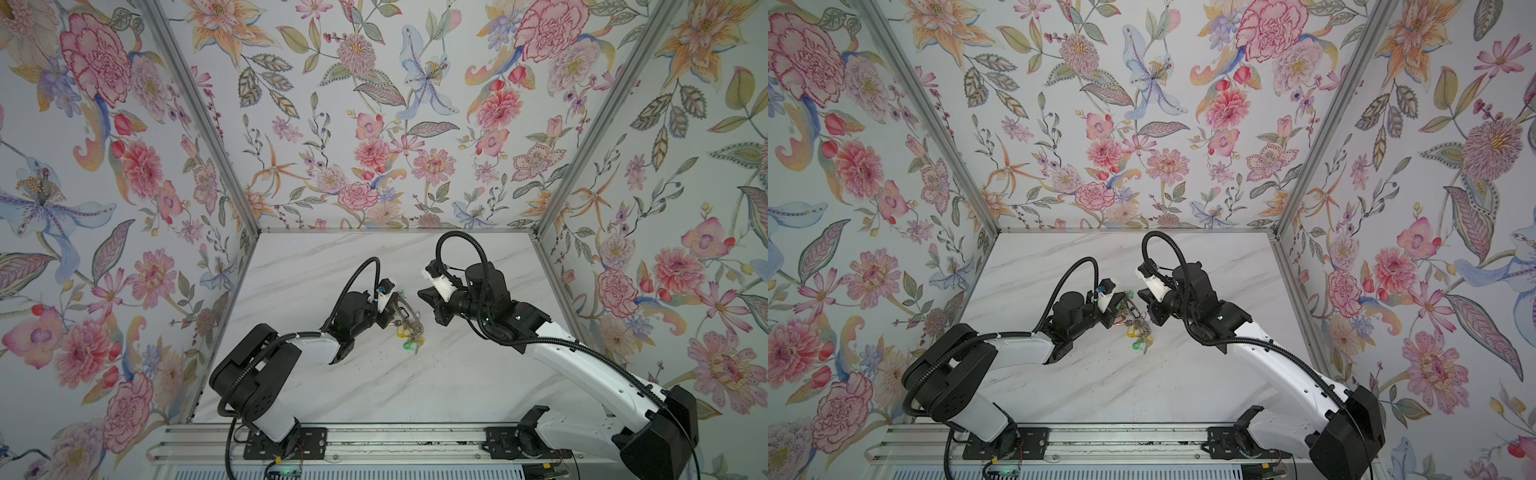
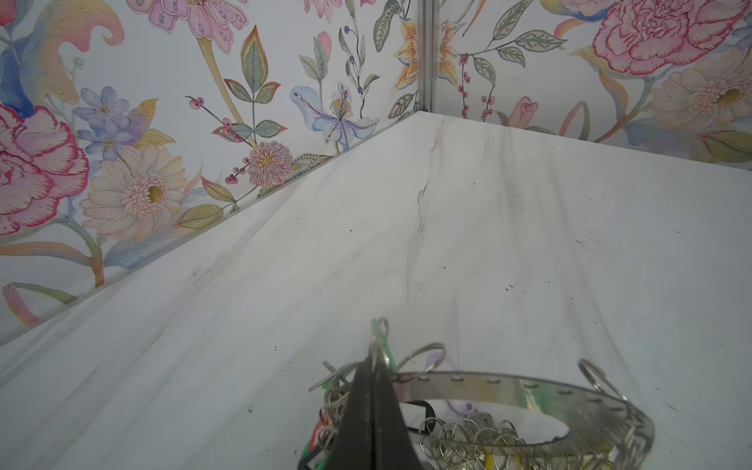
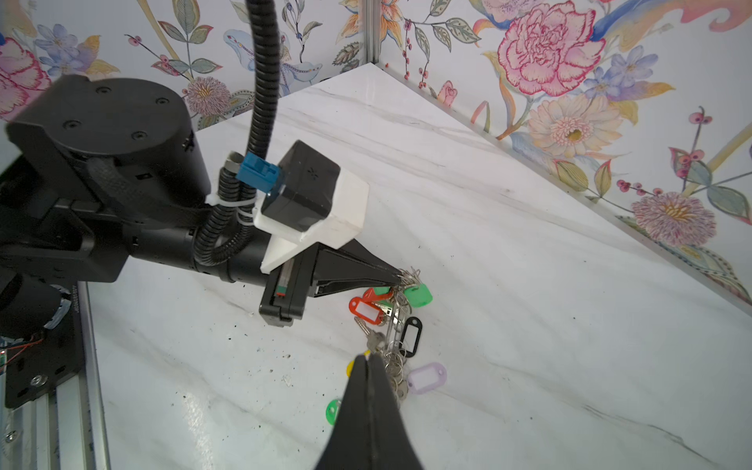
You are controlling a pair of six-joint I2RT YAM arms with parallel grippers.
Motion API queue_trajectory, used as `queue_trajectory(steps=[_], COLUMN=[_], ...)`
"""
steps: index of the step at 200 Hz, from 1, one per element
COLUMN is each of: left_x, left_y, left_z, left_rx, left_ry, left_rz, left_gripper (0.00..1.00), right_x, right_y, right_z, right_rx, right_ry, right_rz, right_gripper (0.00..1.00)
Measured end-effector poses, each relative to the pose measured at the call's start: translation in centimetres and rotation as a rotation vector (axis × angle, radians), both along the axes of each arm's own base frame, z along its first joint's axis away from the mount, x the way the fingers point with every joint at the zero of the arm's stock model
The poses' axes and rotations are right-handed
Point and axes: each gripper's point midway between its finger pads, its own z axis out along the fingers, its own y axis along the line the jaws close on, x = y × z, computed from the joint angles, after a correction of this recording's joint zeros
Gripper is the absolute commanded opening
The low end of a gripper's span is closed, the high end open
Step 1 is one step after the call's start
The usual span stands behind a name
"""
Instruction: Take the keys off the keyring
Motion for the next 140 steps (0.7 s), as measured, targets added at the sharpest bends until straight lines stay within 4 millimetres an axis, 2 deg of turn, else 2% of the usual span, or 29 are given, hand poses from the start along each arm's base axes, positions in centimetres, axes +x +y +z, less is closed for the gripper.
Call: queue_trajectory(steps=[18,29,43,79,107,140], left_x=[-0.2,-0.4,-0.6,-1.4,-1.6,-1.6], left_y=[-0.2,-0.4,-0.5,-0.7,-0.7,-0.7], left_z=[0.1,0.2,0.4,1.1,1.9,1.7], left_rx=[-0.005,-0.008,-0.010,-0.007,-0.008,-0.002], left_ry=[-0.001,-0.002,-0.005,-0.011,-0.032,-0.026], left_rz=[-0.015,-0.029,-0.045,-0.085,-0.091,-0.095], left_gripper=[0.00,0.00,0.00,0.00,0.00,0.00], right_x=[1.5,2.4,3.4,5.0,4.0,1.1], right_y=[-0.2,-0.5,-0.8,-0.8,0.8,4.3], right_z=[-2.0,-3.4,-5.0,-7.4,-8.5,-7.5], right_rx=[-0.002,-0.002,0.006,0.048,0.054,0.115], right_ry=[0.067,0.119,0.186,0.294,0.354,0.396], right_rz=[-0.027,-0.047,-0.067,-0.098,-0.053,0.060], right_gripper=[0.00,0.05,0.06,0.08,0.09,0.09])
